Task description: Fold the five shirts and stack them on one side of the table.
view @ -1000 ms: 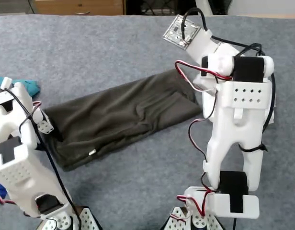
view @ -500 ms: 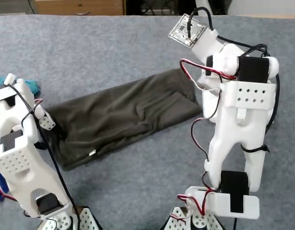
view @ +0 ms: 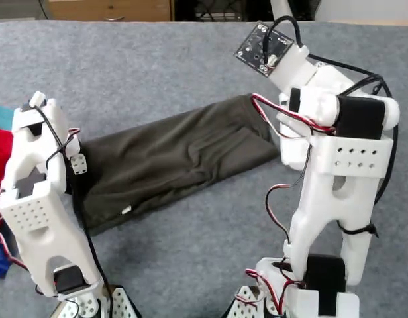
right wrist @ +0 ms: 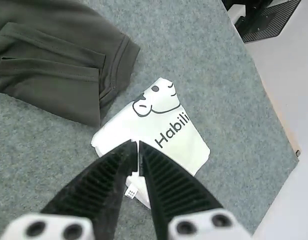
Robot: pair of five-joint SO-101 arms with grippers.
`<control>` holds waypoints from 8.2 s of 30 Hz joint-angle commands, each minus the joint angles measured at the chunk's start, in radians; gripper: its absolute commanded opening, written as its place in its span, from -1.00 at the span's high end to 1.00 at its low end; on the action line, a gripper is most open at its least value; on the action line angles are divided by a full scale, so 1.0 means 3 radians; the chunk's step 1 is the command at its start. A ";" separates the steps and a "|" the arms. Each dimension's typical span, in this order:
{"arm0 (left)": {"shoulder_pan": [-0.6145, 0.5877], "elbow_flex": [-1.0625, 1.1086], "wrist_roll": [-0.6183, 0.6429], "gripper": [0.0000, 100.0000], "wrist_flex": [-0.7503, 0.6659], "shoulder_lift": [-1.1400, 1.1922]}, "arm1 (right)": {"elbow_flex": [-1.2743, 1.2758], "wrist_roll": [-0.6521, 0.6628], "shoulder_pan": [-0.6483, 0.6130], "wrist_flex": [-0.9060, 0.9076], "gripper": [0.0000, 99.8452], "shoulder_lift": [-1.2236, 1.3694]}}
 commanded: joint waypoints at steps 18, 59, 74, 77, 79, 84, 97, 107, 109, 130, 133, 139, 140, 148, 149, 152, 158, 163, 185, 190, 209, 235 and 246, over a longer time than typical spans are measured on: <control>-0.1025 -0.1184 -0.0634 0.94 0.0609 -0.0987 | -0.0258 0.0010 0.0051 -0.0026 0.97 0.0432; 0.2872 -0.2176 0.0593 0.93 -0.0138 -0.0486 | -0.0499 0.0020 0.0726 -0.0036 0.97 0.0453; 0.2626 -0.3726 0.0348 0.59 0.0573 0.0061 | -0.0432 0.0000 0.0716 -0.0066 0.97 0.0453; 0.2238 -0.4125 0.0010 0.91 0.0624 0.0056 | -0.0422 -0.0302 0.0511 -0.0118 0.97 0.0458; 0.1900 -0.4161 -0.0046 0.92 0.0629 -0.0066 | -0.0345 -0.0614 0.0230 -0.0128 0.97 0.0499; 0.1092 -0.3526 -0.0066 0.94 0.0629 -0.0747 | -0.0284 -0.1013 -0.0542 -0.0164 0.97 0.0995; 0.0059 0.0765 -0.0578 0.94 0.0005 -0.2839 | -0.2094 -0.1851 -0.1662 0.0148 0.97 0.3255; 0.0059 0.2473 -0.0465 0.94 -0.0987 -0.3176 | -0.3307 -0.1867 -0.1729 0.0363 0.97 0.4319; 0.0059 0.2570 -0.0465 0.94 -0.0987 -0.3171 | -0.3393 -0.1867 -0.1744 0.0378 0.97 0.4381; 0.0657 0.3429 -0.0133 0.94 -0.1754 -0.3284 | -0.3613 -0.1944 -0.1683 0.0389 0.97 0.4687; 0.0698 0.3434 -0.0133 0.94 -0.1765 -0.3284 | -0.3634 -0.1954 -0.1580 0.0399 0.97 0.4682; 0.0683 0.3429 -0.0143 0.94 -0.1785 -0.3284 | -0.3342 -0.1954 -0.1560 0.0399 0.97 0.4427; 0.0678 0.3460 -0.0143 0.94 -0.1846 -0.3278 | -0.3209 -0.1954 -0.1560 0.0399 0.97 0.4335; 0.0703 0.3746 -0.0138 0.94 -0.2215 -0.3284 | -0.1455 -0.1938 -0.1427 0.0399 0.97 0.3378; 0.0703 0.3741 -0.0138 0.94 -0.2215 -0.3284 | -0.1199 -0.1938 -0.1396 0.0399 0.97 0.3245; 0.0698 0.3757 -0.0133 0.94 -0.2215 -0.3284 | -0.0412 -0.1938 -0.1325 0.0399 0.97 0.2770; 0.0678 0.3757 -0.0133 0.94 -0.2215 -0.3284 | 0.0463 -0.1637 -0.1284 0.0384 0.97 0.1788; 0.0678 0.3757 -0.0133 0.94 -0.2215 -0.3284 | 0.0115 -0.1596 -0.1366 0.0077 0.97 0.1419; 0.0673 0.3757 -0.0133 0.94 -0.2220 -0.3284 | -0.0151 -0.1933 -0.1586 0.0133 0.97 0.2534; 0.0673 0.3757 -0.0133 0.94 -0.2220 -0.3284 | 0.0258 -0.1923 -0.1483 0.0389 0.97 0.2432; 0.0059 0.3194 -0.0680 0.94 -0.1008 -0.3815 | 0.0877 -0.1913 -0.1079 0.0373 0.97 0.1071; -0.1153 0.3859 -0.1933 0.94 -0.0348 -0.6097 | 0.0877 -0.1938 -0.1202 0.0353 0.97 0.1118; -0.1112 0.3900 -0.1938 0.94 -0.0338 -0.6189 | 0.0882 -0.1938 -0.1212 0.0378 0.97 0.1097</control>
